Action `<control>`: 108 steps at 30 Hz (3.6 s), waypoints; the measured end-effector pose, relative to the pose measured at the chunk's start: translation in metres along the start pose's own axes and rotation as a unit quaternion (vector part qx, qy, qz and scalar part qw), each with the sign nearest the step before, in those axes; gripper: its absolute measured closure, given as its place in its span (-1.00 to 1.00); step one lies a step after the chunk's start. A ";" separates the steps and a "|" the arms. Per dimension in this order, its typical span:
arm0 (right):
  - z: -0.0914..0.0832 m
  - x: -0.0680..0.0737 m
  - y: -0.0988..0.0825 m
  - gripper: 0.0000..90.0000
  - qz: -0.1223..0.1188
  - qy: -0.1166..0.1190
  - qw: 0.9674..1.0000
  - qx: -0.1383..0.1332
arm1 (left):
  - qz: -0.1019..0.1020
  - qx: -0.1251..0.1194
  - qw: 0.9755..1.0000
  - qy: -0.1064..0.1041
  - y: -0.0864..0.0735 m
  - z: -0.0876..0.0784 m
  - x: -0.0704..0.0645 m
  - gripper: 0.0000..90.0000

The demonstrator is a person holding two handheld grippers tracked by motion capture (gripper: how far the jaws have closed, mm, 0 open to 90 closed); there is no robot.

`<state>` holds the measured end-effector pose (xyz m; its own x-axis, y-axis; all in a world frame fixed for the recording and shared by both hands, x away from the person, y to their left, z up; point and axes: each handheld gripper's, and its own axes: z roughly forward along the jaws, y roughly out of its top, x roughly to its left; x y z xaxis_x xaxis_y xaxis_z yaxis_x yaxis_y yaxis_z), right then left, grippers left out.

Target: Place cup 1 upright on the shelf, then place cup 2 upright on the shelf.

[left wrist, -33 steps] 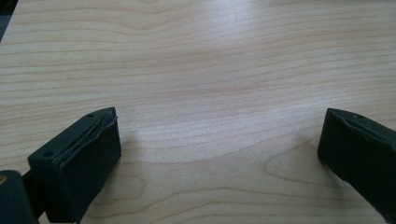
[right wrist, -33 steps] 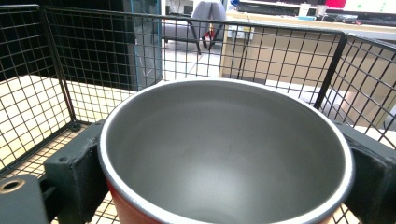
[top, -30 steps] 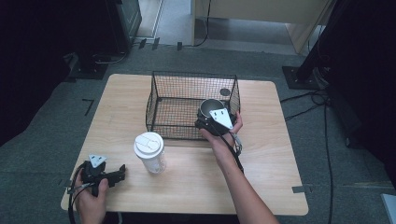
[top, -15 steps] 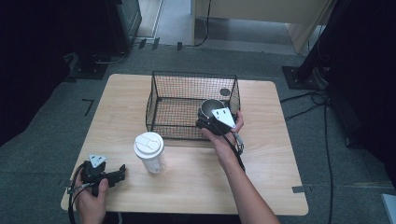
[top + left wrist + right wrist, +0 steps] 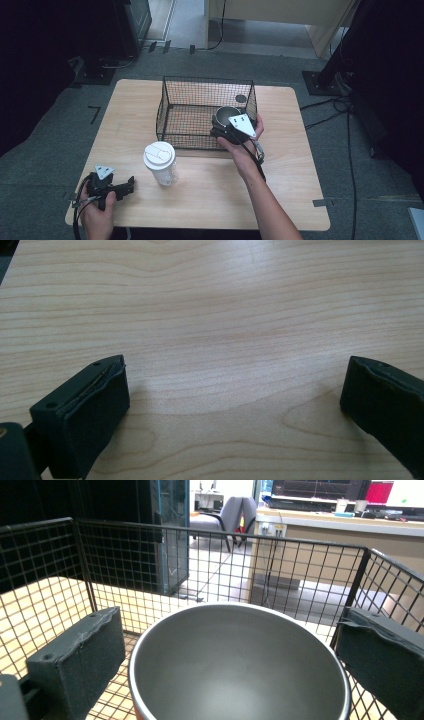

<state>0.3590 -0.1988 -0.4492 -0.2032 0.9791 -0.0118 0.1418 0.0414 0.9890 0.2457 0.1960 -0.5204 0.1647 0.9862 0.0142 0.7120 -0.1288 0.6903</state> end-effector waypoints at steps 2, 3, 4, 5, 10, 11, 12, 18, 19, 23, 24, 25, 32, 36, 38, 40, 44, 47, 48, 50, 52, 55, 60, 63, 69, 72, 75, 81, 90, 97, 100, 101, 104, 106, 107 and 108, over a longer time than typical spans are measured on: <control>-0.001 0.000 0.002 -1.00 -0.002 0.002 1.000 -0.004 | 0.000 0.000 1.000 0.000 0.000 0.000 0.000 -1.00; -0.002 0.000 0.003 -1.00 -0.002 0.004 1.000 -0.006 | 0.000 0.000 1.000 0.000 0.000 0.000 0.000 -1.00; -0.003 0.001 0.005 -1.00 -0.005 0.004 1.000 -0.009 | 0.000 0.000 1.000 0.000 0.000 0.000 0.000 -1.00; -0.004 0.001 0.006 -1.00 -0.007 0.004 1.000 -0.011 | 0.000 0.000 1.000 0.000 0.000 0.000 0.000 -1.00; -0.009 0.000 0.014 -1.00 -0.012 -0.001 1.000 -0.023 | 0.000 0.000 1.000 0.000 0.000 0.000 0.000 -1.00; -0.010 0.000 0.015 -1.00 -0.010 -0.001 1.000 -0.026 | 0.000 0.000 1.000 0.000 0.000 0.000 0.000 -1.00; -0.012 0.000 0.017 -1.00 -0.007 0.000 1.000 -0.028 | 0.000 0.000 1.000 0.000 0.000 0.000 0.000 -1.00; -0.022 0.003 0.023 -1.00 -0.013 0.009 0.999 -0.039 | 0.001 -0.001 1.000 -0.002 0.000 0.001 -0.001 -1.00; -0.024 0.004 0.024 -1.00 -0.014 0.011 0.999 -0.040 | 0.001 -0.001 1.000 -0.002 0.000 0.001 -0.001 -1.00; -0.032 0.009 0.029 -1.00 -0.015 0.022 0.998 -0.049 | 0.001 -0.001 1.000 -0.002 0.000 0.001 -0.001 -1.00; -0.034 0.011 0.030 -1.00 -0.016 0.026 0.998 -0.051 | 0.001 -0.001 1.000 -0.002 0.000 0.001 -0.001 -1.00; -0.035 0.013 0.030 -1.00 -0.015 0.030 0.998 -0.052 | 0.001 -0.001 1.000 -0.002 0.000 0.001 -0.001 -1.00; -0.050 0.029 0.034 -1.00 -0.018 0.060 0.996 -0.058 | 0.001 -0.001 1.000 -0.002 0.000 0.001 -0.001 -1.00; -0.059 0.038 0.035 -1.00 -0.019 0.077 0.995 -0.061 | 0.001 -0.001 1.000 -0.002 0.000 0.001 -0.001 -1.00; -0.062 0.042 0.035 -1.00 -0.016 0.084 0.994 -0.062 | 0.001 -0.001 1.000 -0.002 0.000 0.001 -0.001 -1.00; -0.066 0.047 0.035 -1.00 -0.013 0.092 0.994 -0.062 | 0.001 -0.001 1.000 -0.002 0.000 0.001 -0.001 -1.00; -0.073 0.057 0.035 -1.00 -0.014 0.112 0.992 -0.064 | 0.000 -0.001 1.000 -0.002 0.001 0.001 -0.001 -1.00; -0.079 0.065 0.034 -1.00 -0.015 0.127 0.990 -0.067 | 0.001 0.000 1.000 -0.002 0.001 0.001 -0.001 -1.00; -0.081 0.067 0.034 -1.00 -0.016 0.129 0.989 -0.067 | 0.001 0.000 1.000 -0.002 0.001 0.001 -0.001 -1.00; -0.085 0.072 0.032 -1.00 -0.017 0.137 0.988 -0.066 | 0.001 0.000 1.000 -0.002 0.001 0.001 -0.001 -1.00; -0.089 0.077 0.030 -1.00 -0.016 0.146 0.987 -0.067 | 0.001 0.000 1.000 -0.002 0.001 0.001 -0.001 -1.00; -0.093 0.084 0.028 -1.00 -0.010 0.159 0.985 -0.068 | 0.000 -0.001 1.000 -0.002 0.001 0.001 -0.001 -1.00; -0.100 0.096 0.026 -1.00 -0.009 0.180 0.981 -0.068 | 0.001 -0.001 1.000 -0.002 0.001 0.001 -0.001 -1.00; -0.104 0.103 0.026 -1.00 -0.007 0.192 0.979 -0.070 | 0.001 -0.001 1.000 -0.002 0.001 0.001 -0.001 -1.00; -0.108 0.115 0.025 -1.00 -0.003 0.216 0.974 -0.074 | 0.001 -0.001 1.000 -0.002 0.001 0.001 -0.001 -1.00; -0.108 0.122 0.024 -1.00 0.000 0.224 0.972 -0.072 | 0.001 -0.001 1.000 -0.002 0.001 0.001 -0.001 -1.00; -0.108 0.127 0.022 -1.00 -0.003 0.233 0.970 -0.069 | 0.001 -0.001 1.000 -0.002 0.001 0.001 -0.001 -1.00; -0.105 0.137 0.016 -1.00 -0.007 0.245 0.968 -0.059 | 0.000 -0.001 1.000 -0.002 0.001 0.001 -0.001 -1.00; -0.101 0.149 0.006 -1.00 -0.019 0.255 0.966 -0.048 | 0.000 -0.001 1.000 -0.002 0.001 0.001 -0.001 -1.00; -0.097 0.152 0.002 -1.00 -0.010 0.258 0.965 -0.039 | 0.000 -0.001 1.000 -0.002 0.001 0.001 -0.001 -1.00; -0.096 0.153 0.002 -1.00 -0.006 0.259 0.965 -0.040 | 0.000 -0.001 1.000 -0.002 0.001 0.001 -0.001 -1.00; -0.096 0.153 0.001 -1.00 -0.003 0.261 0.964 -0.039 | 0.000 -0.001 1.000 -0.002 0.001 0.001 -0.001 -1.00; -0.095 0.154 0.000 -1.00 -0.003 0.265 0.964 -0.032 | 0.000 -0.001 1.000 -0.002 0.001 0.001 -0.001 -1.00; -0.093 0.156 -0.003 -1.00 -0.005 0.264 0.964 -0.027 | 0.000 -0.001 1.000 -0.002 0.001 0.001 -0.001 -1.00; -0.093 0.156 -0.003 -1.00 -0.004 0.266 0.964 -0.025 | 0.000 -0.001 1.000 -0.002 0.001 0.001 -0.002 -1.00; -0.091 0.157 -0.005 -1.00 -0.005 0.267 0.963 -0.023 | 0.000 -0.001 1.000 -0.002 0.001 0.001 -0.001 -1.00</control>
<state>0.2379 -0.0638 -0.4425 -0.6754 0.7362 0.0430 0.0959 0.0298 0.9949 0.2469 0.1943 -0.5207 0.1675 0.9858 0.0111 0.7108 -0.1285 0.6916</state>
